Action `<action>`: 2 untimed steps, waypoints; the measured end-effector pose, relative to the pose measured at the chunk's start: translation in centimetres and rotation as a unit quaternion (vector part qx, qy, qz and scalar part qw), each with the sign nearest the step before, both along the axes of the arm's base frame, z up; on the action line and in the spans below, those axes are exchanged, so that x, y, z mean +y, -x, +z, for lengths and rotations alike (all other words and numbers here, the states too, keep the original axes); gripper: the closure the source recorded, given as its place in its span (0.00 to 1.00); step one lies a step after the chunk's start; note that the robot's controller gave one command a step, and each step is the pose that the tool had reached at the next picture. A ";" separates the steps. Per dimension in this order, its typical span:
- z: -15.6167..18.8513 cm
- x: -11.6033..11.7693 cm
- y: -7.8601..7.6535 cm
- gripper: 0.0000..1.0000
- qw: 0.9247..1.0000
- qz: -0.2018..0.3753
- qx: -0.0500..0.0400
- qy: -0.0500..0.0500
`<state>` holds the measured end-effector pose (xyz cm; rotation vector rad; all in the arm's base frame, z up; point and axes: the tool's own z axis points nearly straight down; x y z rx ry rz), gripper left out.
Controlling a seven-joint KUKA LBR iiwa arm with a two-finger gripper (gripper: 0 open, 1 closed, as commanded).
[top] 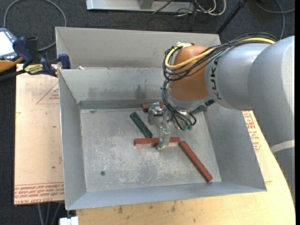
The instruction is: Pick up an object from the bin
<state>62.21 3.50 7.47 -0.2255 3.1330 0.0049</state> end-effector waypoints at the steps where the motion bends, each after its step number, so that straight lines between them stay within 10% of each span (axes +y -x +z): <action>1: 0.0 -0.2 0.0 1.00 1.000 -0.001 -0.001 0.001; 2: 14.8 -2.2 -1.0 1.00 1.000 -0.003 -0.006 0.001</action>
Offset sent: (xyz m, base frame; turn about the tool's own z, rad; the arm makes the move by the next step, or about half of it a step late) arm 0.0000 0.0000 0.0000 0.0000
